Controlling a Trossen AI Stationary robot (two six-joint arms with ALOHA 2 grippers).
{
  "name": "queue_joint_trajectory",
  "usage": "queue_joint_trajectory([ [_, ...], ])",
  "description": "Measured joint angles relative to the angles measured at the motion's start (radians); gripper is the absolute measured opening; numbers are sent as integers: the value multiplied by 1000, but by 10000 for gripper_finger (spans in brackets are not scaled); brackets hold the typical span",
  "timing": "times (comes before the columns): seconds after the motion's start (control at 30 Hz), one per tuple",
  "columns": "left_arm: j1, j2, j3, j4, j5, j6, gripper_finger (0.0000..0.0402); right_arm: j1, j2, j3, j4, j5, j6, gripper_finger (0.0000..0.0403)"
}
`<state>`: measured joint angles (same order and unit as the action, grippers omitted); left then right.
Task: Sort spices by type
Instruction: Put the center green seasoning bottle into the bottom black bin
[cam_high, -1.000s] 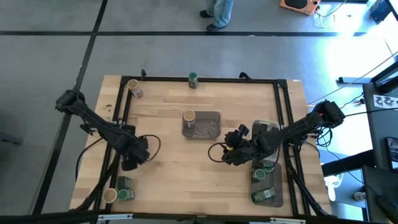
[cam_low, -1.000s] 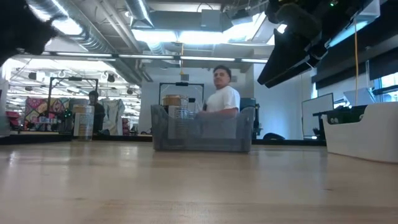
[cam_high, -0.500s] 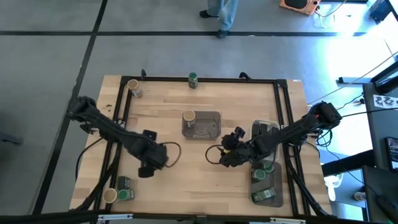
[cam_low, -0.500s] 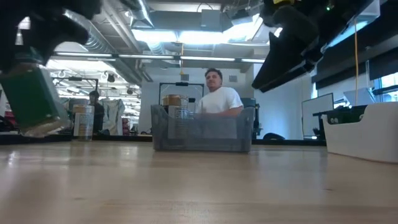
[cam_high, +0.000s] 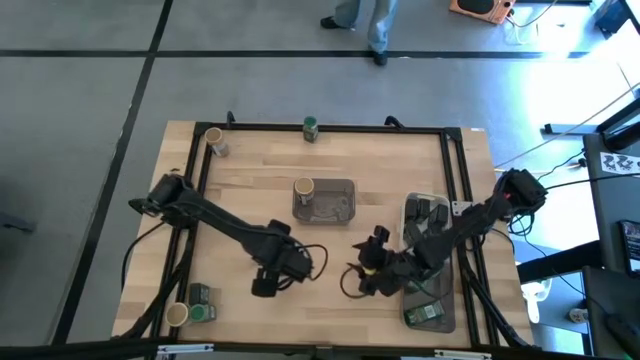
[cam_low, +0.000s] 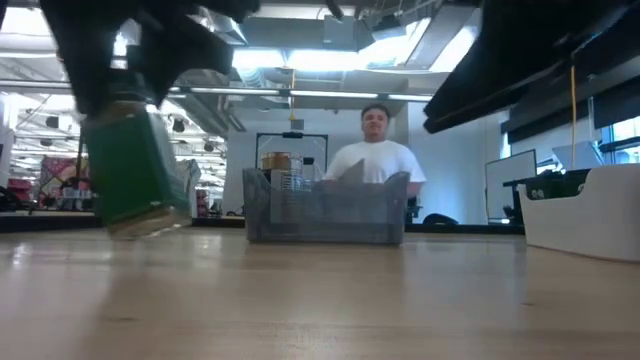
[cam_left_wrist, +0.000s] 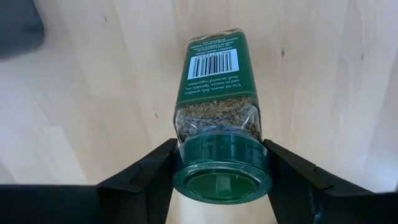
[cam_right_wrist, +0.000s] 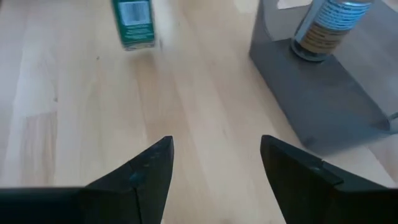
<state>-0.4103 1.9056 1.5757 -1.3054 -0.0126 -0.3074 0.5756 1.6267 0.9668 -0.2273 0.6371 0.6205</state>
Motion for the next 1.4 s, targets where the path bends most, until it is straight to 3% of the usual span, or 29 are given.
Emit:
queue_joint_trajectory([
  [0.27, 20, 73, 51, -38, 1, 21, 203, 21, 55, 0, 16, 31, 2, 241],
  [0.73, 10, 88, 61, -32, 6, 45, 206, 20, 73, 0, 28, 28, 2, 241],
  [0.83, 10, 91, 81, -77, 59, 8, 206, 20, 73, 0, 29, 29, 2, 241],
  [1.4, 20, 97, 93, -21, 42, 4, 274, 20, 73, 0, 31, 34, 0, 241],
])
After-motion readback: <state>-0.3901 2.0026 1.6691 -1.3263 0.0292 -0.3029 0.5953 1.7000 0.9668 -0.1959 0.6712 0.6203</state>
